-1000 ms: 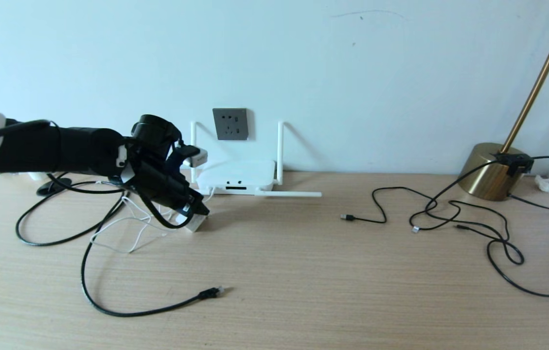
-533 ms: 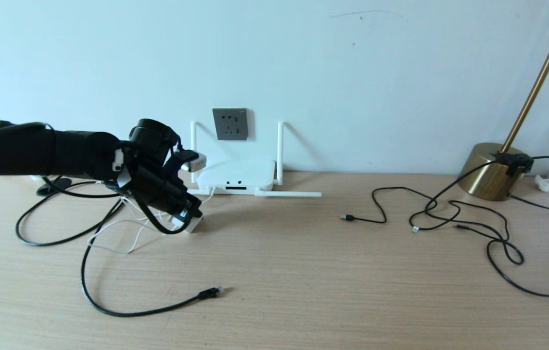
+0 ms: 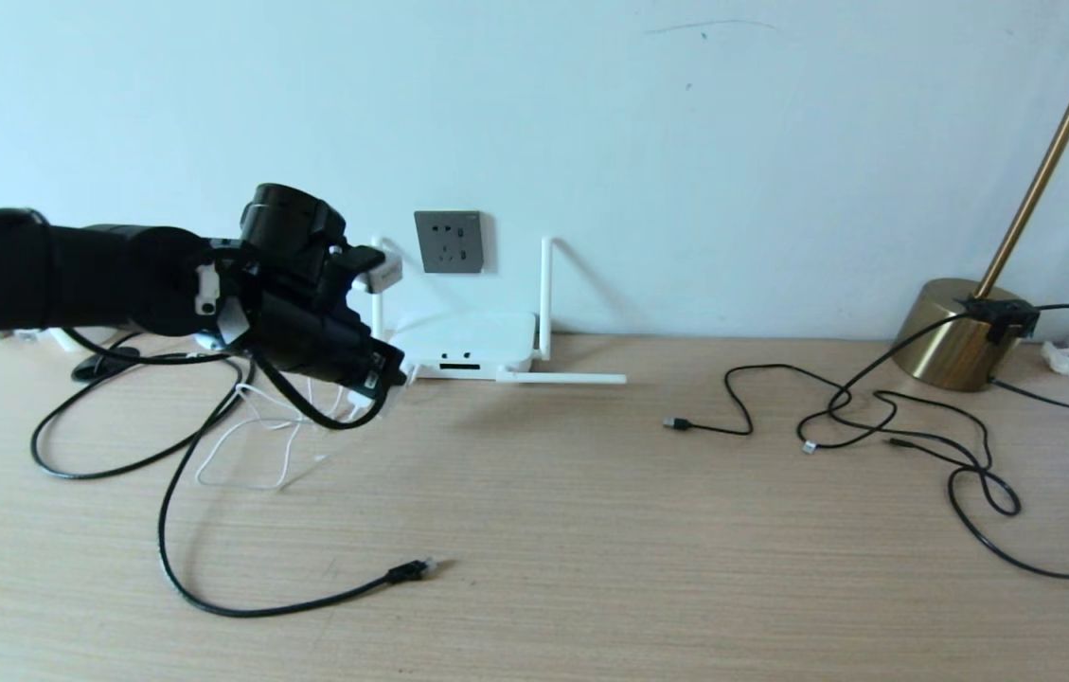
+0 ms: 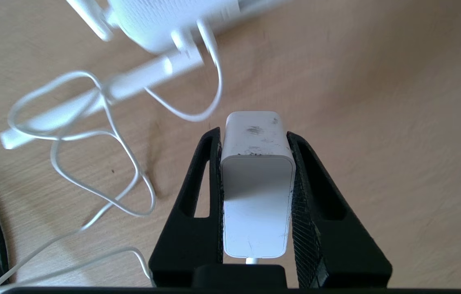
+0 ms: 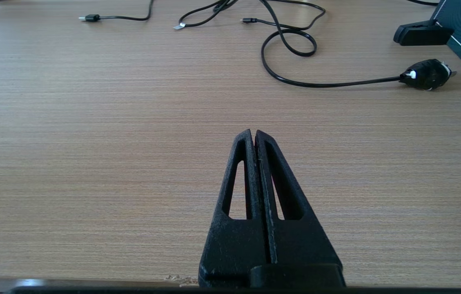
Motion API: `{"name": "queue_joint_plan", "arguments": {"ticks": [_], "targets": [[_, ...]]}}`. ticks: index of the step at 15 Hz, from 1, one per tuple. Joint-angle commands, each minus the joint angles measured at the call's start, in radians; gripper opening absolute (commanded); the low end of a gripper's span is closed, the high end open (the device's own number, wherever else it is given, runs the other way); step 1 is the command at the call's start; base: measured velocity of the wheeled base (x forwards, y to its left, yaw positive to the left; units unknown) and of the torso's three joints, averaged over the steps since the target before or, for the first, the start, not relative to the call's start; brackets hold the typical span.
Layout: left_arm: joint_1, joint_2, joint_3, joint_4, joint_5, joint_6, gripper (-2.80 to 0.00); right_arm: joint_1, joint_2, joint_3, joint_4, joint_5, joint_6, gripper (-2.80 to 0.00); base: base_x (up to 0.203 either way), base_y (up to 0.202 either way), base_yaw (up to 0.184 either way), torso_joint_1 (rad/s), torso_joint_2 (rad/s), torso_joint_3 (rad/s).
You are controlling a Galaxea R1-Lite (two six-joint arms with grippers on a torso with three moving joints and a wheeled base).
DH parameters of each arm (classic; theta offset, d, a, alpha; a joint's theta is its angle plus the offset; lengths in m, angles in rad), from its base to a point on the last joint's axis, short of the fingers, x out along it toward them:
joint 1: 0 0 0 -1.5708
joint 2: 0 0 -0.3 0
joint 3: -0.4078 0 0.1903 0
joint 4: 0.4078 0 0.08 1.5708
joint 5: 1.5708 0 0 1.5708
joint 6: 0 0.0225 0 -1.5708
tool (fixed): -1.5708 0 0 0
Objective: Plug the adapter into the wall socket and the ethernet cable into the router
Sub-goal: Pick up plug, then align plug and socket
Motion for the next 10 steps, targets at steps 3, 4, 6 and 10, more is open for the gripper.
{"name": "queue_joint_plan", "arguments": {"ticks": [3,4,6,10], "targets": [[-0.031,-0.010,0.035,-0.215,0.071,-0.124,-2.80,0.000,0.000,0.000,0.000,-0.001,0.000,-2.80,0.000,0.000,0.000,0.000,0.00,0.000],[-0.031,0.000,0.048,-0.297,0.072,-0.150,-2.80,0.000,0.000,0.000,0.000,-0.001,0.000,-2.80,0.000,0.000,0.000,0.000,0.00,0.000],[-0.031,0.030,0.063,-0.422,0.073,-0.167,-2.80,0.000,-0.001,0.000,0.000,-0.001,0.000,-2.80,0.000,0.000,0.000,0.000,0.00,0.000],[-0.030,0.087,0.092,-0.639,0.075,-0.174,-2.80,0.000,-0.001,0.000,0.000,-0.001,0.000,-2.80,0.000,0.000,0.000,0.000,0.00,0.000]]}}
